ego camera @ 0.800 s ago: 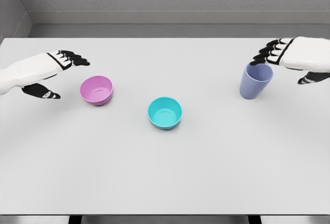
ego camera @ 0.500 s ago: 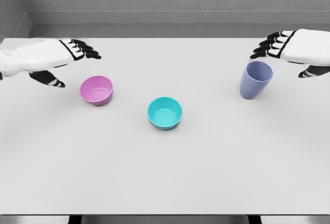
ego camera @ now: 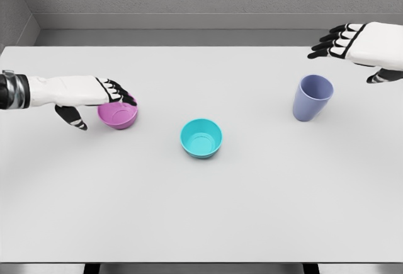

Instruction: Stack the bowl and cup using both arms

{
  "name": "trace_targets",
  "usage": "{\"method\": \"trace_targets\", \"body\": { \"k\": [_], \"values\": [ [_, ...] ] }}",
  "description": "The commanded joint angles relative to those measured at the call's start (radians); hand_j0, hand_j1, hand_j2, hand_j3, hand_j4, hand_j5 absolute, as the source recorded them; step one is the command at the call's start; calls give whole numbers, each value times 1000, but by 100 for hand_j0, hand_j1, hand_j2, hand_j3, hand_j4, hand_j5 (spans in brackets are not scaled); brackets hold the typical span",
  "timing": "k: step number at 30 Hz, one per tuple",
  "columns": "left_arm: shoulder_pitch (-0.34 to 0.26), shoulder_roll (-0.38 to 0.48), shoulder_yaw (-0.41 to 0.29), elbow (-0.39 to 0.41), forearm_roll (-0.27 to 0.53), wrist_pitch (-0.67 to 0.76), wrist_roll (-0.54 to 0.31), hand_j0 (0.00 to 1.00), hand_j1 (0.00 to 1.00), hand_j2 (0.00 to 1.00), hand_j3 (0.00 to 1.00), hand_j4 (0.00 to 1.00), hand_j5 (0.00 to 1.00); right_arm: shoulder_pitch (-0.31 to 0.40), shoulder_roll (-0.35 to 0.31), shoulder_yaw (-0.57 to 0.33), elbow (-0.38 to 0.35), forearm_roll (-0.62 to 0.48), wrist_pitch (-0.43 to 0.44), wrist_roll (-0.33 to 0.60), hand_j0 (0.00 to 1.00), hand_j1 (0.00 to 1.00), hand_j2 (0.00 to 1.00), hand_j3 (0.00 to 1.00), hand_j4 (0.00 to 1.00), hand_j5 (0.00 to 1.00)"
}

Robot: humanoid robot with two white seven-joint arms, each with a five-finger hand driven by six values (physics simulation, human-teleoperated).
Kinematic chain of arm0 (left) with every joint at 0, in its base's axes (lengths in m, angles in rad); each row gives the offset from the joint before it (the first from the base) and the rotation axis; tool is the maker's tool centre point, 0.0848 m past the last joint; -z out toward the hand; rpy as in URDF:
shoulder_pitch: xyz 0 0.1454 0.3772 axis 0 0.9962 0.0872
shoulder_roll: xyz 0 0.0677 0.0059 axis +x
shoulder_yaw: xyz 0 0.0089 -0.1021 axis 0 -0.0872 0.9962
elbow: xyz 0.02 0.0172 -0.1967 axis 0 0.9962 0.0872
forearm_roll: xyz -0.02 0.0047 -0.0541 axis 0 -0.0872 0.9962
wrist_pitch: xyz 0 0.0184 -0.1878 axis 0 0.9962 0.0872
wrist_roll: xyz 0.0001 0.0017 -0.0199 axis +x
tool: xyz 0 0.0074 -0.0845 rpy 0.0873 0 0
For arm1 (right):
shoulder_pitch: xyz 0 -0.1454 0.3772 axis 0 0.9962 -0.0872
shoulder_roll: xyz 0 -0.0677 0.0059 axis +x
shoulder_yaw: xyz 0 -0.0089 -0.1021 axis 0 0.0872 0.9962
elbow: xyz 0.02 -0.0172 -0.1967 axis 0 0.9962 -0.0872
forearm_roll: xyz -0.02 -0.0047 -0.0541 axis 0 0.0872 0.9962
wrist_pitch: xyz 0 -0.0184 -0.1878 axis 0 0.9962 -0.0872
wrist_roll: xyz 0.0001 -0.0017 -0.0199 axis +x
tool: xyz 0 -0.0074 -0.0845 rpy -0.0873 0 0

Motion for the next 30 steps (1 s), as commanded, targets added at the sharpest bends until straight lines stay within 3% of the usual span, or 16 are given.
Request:
{"method": "trace_targets", "body": {
  "k": [1,7,10,15,20,30],
  "values": [
    [0,-7,1,18,6,2,1,100,100,100,100,100,100,2,0,2,-1,-2,3,-1,100,100,100,100,100,100],
    [-2,-39,3,24,0,2,1,100,100,100,100,100,100,-3,6,66,-8,1,3,-1,100,100,100,100,100,100],
    [-8,-88,3,81,-3,2,1,100,100,100,100,100,100,-2,6,66,-4,4,3,-1,100,100,100,100,100,100],
    [-8,-90,3,82,-6,2,-3,100,100,100,100,100,100,-3,9,66,0,8,3,-1,100,100,100,100,100,100],
    [-8,-90,1,85,-20,2,-3,100,100,100,100,100,100,-2,69,66,28,57,3,-1,100,100,100,100,100,100],
    [-8,-113,1,119,-35,2,-3,100,100,100,100,100,100,-8,107,70,135,58,3,-1,100,100,100,100,100,100]
  ]
}}
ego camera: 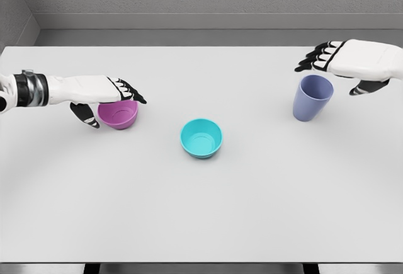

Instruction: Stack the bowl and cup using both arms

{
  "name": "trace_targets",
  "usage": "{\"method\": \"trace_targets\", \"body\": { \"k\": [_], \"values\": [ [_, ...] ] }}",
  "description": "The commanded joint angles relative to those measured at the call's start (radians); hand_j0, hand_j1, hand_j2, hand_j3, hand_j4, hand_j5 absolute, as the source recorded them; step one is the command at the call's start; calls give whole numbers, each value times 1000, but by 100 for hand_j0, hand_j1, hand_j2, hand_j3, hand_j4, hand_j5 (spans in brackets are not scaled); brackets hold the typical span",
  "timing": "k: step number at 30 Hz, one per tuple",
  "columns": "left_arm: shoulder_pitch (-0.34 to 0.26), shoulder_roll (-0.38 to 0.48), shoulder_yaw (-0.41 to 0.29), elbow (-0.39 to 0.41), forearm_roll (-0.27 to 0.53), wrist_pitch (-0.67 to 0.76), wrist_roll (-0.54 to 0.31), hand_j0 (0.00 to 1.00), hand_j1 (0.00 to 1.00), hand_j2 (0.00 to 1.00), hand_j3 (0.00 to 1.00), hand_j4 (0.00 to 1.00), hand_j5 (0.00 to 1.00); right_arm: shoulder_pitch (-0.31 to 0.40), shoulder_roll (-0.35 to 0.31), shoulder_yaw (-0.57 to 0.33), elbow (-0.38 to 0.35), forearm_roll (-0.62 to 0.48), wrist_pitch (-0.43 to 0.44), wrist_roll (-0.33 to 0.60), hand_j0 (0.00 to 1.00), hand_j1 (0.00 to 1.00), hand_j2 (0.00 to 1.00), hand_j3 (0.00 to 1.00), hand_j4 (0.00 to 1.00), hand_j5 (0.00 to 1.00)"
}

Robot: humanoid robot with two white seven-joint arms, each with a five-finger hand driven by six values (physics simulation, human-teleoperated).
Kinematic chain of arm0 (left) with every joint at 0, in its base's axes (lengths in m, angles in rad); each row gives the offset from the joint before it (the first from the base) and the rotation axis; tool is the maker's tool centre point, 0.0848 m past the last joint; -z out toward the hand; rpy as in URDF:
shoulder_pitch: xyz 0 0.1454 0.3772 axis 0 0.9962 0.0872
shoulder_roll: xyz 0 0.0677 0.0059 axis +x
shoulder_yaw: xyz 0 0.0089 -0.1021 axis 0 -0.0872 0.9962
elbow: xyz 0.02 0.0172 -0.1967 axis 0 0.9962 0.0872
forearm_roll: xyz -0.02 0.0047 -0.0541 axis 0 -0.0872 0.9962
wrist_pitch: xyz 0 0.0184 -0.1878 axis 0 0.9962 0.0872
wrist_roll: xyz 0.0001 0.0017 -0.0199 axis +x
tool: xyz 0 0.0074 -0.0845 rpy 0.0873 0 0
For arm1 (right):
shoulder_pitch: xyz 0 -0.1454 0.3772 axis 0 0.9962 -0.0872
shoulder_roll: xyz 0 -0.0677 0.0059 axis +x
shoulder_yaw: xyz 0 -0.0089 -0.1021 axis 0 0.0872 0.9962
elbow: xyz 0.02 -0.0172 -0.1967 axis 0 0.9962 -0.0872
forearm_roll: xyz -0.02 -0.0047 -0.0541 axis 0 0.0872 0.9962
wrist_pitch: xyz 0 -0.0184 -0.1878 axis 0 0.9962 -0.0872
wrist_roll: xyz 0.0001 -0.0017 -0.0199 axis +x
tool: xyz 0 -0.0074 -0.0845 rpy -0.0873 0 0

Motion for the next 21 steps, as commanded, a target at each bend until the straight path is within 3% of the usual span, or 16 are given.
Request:
{"method": "trace_targets", "body": {
  "k": [1,7,9,21],
  "values": [
    [0,-15,0,20,4,2,0,100,100,100,100,100,100,0,7,0,20,-2,3,0,100,100,100,100,100,100],
    [0,-20,0,35,-8,2,0,100,100,100,100,100,100,-2,10,20,20,30,3,0,100,100,100,100,100,100],
    [0,-24,0,37,-10,2,0,100,100,100,100,100,100,-2,33,22,20,87,3,0,100,100,100,100,100,100],
    [-2,-40,2,63,-14,2,-1,100,100,100,100,100,100,-8,44,23,45,88,3,0,100,100,100,100,100,100]
  ]
}}
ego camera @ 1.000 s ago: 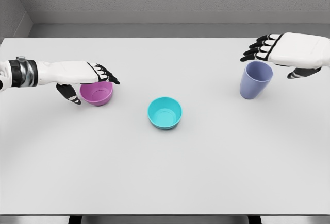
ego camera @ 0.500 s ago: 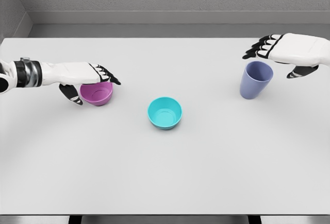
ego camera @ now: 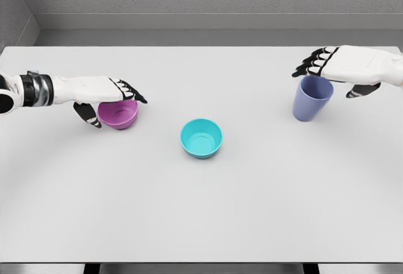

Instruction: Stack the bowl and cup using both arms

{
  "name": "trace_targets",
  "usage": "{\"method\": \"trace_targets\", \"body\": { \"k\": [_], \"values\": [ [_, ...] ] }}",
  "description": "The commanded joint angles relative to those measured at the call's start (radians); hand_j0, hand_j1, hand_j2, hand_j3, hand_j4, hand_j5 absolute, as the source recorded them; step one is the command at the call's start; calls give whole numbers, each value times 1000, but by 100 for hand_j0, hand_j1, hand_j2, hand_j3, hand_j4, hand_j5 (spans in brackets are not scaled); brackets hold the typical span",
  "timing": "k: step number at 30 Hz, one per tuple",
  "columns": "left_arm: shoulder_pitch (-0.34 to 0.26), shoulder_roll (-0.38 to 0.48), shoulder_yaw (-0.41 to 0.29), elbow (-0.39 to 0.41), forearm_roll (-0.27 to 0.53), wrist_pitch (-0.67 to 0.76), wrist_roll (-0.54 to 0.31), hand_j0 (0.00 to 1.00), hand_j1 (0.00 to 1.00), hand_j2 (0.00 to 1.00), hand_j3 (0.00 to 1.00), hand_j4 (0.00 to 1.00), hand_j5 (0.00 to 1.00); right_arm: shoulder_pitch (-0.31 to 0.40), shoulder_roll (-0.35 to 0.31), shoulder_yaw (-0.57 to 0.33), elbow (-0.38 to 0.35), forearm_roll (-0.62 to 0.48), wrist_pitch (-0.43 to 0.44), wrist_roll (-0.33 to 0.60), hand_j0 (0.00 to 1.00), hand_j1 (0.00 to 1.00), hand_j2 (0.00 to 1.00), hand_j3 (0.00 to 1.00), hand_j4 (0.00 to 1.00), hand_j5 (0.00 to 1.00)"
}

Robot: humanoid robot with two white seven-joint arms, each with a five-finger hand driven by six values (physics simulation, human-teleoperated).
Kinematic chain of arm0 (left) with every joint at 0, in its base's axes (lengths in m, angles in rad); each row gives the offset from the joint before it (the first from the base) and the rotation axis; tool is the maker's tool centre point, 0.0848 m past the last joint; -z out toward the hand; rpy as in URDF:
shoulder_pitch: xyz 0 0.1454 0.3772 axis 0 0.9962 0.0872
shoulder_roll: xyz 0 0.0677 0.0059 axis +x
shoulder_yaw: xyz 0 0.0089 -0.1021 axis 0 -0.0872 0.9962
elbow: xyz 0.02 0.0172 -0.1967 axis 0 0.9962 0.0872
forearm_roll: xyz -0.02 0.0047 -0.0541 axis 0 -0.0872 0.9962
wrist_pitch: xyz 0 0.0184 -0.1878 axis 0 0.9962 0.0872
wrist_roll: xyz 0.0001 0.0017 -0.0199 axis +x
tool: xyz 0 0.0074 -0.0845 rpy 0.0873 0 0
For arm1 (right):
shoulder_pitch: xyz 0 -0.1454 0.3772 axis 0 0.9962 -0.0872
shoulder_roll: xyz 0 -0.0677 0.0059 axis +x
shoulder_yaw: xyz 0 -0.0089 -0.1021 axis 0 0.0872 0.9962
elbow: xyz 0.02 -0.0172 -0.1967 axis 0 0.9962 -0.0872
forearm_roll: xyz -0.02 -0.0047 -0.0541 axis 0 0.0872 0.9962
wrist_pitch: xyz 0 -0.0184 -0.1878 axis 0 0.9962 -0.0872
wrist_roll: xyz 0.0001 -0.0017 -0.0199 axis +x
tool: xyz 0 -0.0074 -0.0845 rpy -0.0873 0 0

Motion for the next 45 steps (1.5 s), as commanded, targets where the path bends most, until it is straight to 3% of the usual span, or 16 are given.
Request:
{"method": "trace_targets", "body": {
  "k": [1,17,23,45],
  "values": [
    [2,-1,1,3,5,2,0,100,100,100,100,100,100,0,7,0,17,-1,3,0,100,100,100,100,100,100],
    [0,-10,-1,21,2,2,0,100,100,100,100,100,100,-11,27,12,43,2,3,0,100,100,100,100,100,100],
    [0,-30,-1,35,-19,2,0,100,100,100,100,100,100,-23,47,13,88,23,3,0,100,100,100,100,100,100],
    [-2,-44,-1,62,-33,2,0,100,100,100,100,100,100,-23,61,49,94,26,3,0,100,100,100,100,100,100]
  ]
}}
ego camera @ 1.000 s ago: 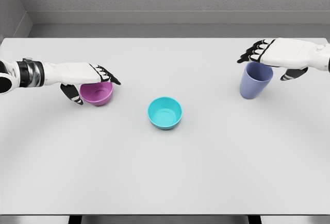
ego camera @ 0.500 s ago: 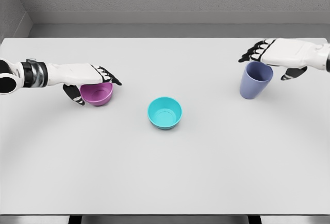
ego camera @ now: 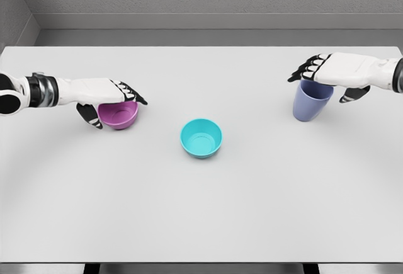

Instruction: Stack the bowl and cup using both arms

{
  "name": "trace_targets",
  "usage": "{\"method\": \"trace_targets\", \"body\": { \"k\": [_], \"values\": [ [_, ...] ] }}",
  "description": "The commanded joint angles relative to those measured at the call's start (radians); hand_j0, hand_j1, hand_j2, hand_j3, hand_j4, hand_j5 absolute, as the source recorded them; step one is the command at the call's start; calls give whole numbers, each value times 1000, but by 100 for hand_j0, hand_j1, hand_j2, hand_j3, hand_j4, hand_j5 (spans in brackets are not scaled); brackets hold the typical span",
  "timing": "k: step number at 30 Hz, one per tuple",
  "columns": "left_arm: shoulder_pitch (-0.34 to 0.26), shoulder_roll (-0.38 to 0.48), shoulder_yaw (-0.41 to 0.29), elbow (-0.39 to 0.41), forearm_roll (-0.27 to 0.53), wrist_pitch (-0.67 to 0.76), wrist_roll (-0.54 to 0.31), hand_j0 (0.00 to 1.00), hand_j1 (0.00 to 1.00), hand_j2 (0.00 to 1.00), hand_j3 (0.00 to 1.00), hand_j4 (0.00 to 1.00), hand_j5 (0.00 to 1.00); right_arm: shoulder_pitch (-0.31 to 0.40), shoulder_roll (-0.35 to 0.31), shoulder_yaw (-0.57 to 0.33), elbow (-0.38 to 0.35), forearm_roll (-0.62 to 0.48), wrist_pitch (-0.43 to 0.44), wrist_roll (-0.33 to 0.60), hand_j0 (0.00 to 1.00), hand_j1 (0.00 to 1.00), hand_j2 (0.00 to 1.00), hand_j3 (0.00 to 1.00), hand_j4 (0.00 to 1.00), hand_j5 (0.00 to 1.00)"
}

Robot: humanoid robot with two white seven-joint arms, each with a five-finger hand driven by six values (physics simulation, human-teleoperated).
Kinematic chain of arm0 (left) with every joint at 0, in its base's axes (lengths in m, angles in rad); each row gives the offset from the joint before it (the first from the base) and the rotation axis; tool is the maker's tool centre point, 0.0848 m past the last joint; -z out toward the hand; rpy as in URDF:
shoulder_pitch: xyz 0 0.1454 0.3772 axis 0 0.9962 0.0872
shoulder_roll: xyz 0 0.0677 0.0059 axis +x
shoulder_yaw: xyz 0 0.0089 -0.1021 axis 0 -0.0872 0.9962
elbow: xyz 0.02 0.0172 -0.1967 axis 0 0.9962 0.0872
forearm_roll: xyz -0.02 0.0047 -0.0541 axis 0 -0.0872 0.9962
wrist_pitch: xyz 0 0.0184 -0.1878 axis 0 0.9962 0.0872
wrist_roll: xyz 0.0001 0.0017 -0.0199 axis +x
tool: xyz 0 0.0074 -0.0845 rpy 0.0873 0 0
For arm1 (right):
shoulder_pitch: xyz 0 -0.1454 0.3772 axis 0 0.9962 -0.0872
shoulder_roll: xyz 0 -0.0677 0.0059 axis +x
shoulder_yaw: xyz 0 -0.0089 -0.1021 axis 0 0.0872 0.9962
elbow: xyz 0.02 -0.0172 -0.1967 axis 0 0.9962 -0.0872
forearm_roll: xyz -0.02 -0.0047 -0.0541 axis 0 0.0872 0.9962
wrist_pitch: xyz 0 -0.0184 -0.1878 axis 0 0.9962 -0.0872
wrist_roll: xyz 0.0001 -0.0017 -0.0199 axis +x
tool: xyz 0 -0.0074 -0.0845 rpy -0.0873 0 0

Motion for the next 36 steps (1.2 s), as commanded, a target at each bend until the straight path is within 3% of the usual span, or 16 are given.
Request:
{"method": "trace_targets", "body": {
  "k": [1,27,36],
  "values": [
    [0,-5,1,5,2,2,0,100,100,100,100,100,100,0,1,2,0,-4,3,0,100,100,100,100,100,100],
    [0,-15,-2,20,-10,2,0,100,100,100,100,100,100,0,28,17,23,10,3,0,100,100,100,100,100,100],
    [2,-15,-2,17,-20,2,-1,63,63,63,63,63,63,-2,30,16,23,10,3,0,100,100,100,100,100,100]
  ]
}}
